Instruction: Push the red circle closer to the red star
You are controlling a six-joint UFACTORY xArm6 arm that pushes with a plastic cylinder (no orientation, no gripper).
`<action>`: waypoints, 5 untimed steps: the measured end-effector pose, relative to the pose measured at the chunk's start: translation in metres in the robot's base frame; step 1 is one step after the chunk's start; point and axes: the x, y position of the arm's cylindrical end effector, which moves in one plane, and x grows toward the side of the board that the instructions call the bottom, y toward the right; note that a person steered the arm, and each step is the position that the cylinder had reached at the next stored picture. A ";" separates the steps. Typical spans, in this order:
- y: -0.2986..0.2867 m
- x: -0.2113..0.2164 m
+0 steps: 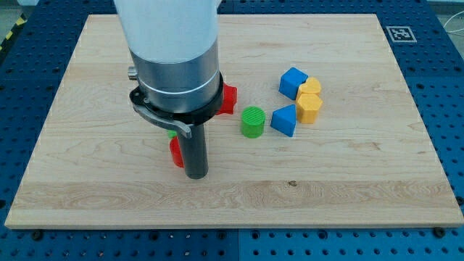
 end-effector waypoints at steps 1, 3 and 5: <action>-0.008 0.015; -0.028 0.011; -0.008 -0.047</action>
